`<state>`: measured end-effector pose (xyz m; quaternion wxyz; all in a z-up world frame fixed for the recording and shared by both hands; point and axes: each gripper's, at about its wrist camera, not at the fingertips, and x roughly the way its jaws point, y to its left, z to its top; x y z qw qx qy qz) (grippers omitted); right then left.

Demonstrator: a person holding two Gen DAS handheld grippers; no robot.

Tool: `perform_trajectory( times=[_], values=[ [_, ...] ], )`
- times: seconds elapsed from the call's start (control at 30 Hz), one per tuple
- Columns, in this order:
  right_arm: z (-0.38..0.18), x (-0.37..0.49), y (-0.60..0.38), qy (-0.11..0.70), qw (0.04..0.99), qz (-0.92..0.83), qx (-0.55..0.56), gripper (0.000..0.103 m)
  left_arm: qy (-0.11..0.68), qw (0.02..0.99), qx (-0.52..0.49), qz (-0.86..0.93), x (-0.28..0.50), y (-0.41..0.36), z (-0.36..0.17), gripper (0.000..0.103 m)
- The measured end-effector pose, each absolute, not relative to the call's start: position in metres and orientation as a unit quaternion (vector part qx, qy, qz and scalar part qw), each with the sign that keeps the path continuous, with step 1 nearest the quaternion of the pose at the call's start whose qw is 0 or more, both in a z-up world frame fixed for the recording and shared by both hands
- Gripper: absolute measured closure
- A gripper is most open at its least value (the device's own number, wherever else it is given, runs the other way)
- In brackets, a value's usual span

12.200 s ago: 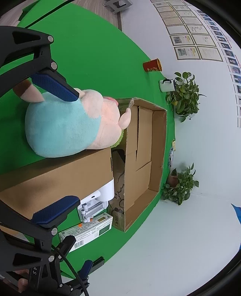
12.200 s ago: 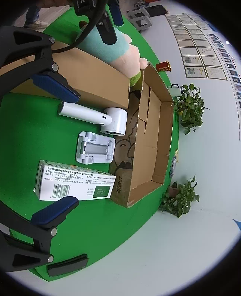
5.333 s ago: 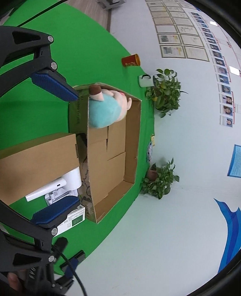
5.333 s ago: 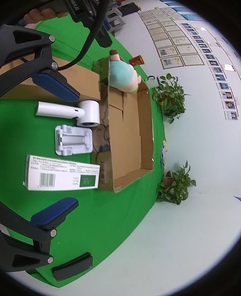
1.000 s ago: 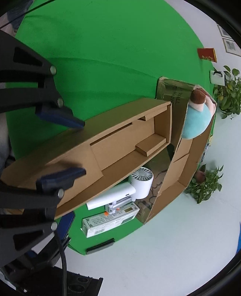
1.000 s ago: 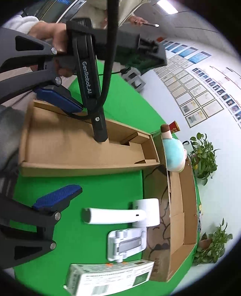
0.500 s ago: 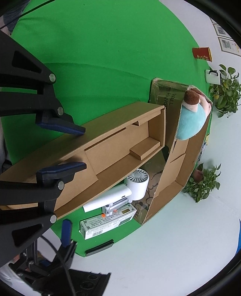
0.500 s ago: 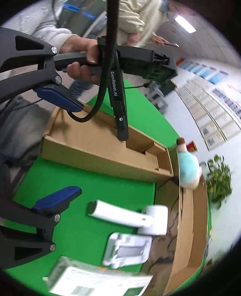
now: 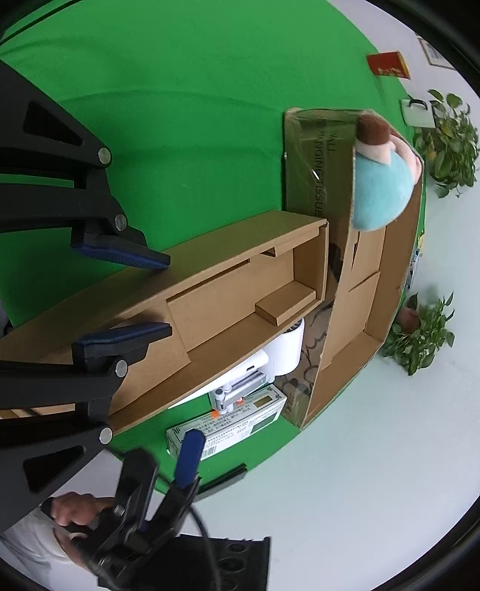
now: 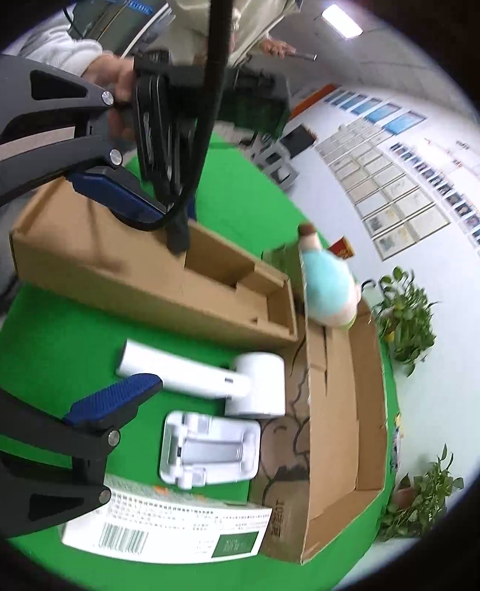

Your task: Organize objects

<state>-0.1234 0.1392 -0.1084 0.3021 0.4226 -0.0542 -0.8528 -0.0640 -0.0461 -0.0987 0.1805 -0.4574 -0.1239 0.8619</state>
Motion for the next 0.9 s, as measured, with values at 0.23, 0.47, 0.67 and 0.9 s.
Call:
perform_trajectory(
  times=[0.23, 0.47, 0.67, 0.9],
  values=[
    [-0.105, -0.117, 0.125, -0.042, 0.299, -0.863, 0.405, 0.019, -0.15, 0.192, -0.404, 0.882, -0.019, -0.055, -0.063, 0.019],
    [-0.102, -0.135, 0.126, -0.067, 0.302, -0.856, 0.413, 0.02, -0.131, 0.191, -0.412, 0.881, -0.001, -0.032, -0.066, 0.015],
    [-0.088, -0.136, 0.113, -0.034, 0.305, -0.865, 0.397, 0.02, -0.143, 0.193, -0.413, 0.878, 0.002, -0.031, -0.075, 0.017],
    [-0.082, -0.122, 0.089, -0.016, 0.351, -0.846, 0.4, 0.02, -0.118, 0.181, -0.434, 0.874, -0.008, -0.034, -0.088, 0.08]
  ],
)
